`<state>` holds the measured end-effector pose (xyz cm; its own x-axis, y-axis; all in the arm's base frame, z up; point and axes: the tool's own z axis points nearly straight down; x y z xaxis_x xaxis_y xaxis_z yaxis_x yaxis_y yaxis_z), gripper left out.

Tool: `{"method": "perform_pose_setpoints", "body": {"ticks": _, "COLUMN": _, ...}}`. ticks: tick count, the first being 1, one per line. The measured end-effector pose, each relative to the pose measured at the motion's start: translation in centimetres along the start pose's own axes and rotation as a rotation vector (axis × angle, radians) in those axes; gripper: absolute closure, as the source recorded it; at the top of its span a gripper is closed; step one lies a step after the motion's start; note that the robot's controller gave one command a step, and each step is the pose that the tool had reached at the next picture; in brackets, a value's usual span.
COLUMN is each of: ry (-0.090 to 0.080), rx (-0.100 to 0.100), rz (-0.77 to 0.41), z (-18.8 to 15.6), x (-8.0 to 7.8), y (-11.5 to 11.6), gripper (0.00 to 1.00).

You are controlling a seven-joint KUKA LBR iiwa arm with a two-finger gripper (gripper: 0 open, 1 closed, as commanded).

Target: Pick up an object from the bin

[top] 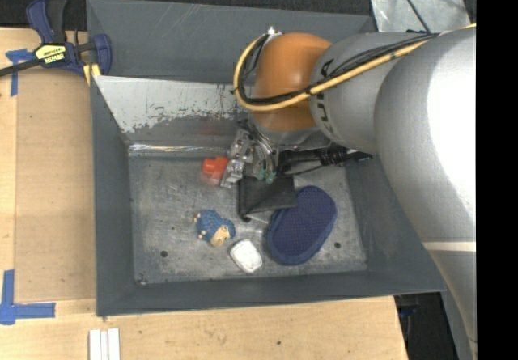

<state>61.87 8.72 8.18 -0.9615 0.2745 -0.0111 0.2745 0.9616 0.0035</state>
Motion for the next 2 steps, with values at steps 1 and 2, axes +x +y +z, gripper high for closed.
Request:
{"method": "perform_pose_setpoints", "body": {"ticks": 1, "ry": 0.001, "rx": -0.001, "rz": 0.001, "z": -7.61, "x": -0.37, "y": 0.03, "gripper": 1.0}}
{"method": "perform_pose_setpoints", "body": {"ticks": 2, "ry": 0.006, "rx": 0.001, "rz": 0.0, "z": -8.19, "x": -0.52, "y": 0.06, "gripper": 1.0}}
